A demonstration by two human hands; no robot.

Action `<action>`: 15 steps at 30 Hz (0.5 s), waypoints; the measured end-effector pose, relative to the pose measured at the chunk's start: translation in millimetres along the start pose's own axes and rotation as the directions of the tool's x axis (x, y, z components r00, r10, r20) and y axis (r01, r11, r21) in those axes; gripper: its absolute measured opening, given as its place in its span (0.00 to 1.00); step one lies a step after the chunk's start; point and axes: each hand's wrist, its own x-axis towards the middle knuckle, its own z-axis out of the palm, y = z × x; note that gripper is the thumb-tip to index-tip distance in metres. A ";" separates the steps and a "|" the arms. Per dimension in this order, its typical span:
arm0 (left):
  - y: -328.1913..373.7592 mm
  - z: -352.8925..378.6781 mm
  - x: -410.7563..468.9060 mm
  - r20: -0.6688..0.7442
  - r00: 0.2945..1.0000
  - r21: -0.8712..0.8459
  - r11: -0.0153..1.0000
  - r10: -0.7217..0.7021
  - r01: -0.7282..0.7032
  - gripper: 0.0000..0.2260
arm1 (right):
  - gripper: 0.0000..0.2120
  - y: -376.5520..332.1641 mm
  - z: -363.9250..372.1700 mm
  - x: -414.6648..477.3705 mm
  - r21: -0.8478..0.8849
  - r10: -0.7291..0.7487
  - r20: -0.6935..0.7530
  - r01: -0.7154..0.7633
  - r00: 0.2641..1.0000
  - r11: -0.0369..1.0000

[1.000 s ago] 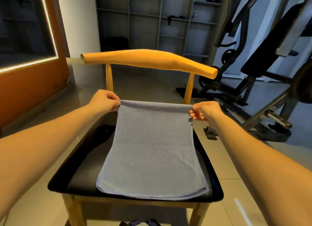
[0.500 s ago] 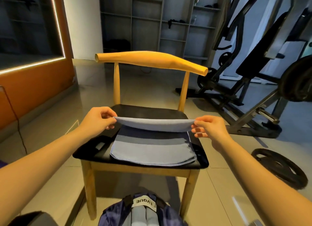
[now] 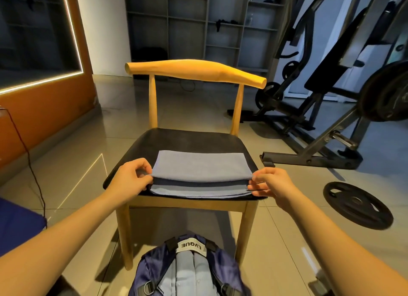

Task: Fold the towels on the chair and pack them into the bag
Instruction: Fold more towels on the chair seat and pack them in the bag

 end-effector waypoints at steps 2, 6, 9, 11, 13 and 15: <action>-1.3 0.3 -2.9 -0.009 1.000 -0.016 1.000 0.001 -0.001 0.06 | 0.05 2.4 -1.8 -0.4 -0.032 -0.018 0.016 0.019 1.000 0.999; -2.7 -2.6 -8.2 0.011 0.999 0.046 0.998 0.030 -0.031 0.07 | 0.03 6.9 -4.0 -2.0 -0.121 -0.080 0.027 0.082 0.996 0.989; -1.9 -6.8 -11.8 0.051 0.997 0.082 0.995 0.052 -0.056 0.08 | 0.03 8.6 -4.6 -4.8 -0.185 -0.137 0.048 0.143 0.989 0.972; -0.9 -8.2 -14.3 0.084 0.995 0.090 0.993 0.063 -0.070 0.08 | 0.03 9.3 -6.0 -7.1 -0.222 -0.164 0.059 0.173 0.985 0.960; -0.1 -9.0 -17.4 0.104 0.992 0.101 0.992 0.065 -0.075 0.08 | 0.03 10.1 -7.6 -9.7 -0.253 -0.189 0.072 0.201 0.979 0.946; 0.4 -9.9 -19.4 0.117 0.991 0.119 0.990 0.067 -0.081 0.08 | 0.03 10.3 -8.7 -11.6 -0.288 -0.213 0.093 0.231 0.973 0.929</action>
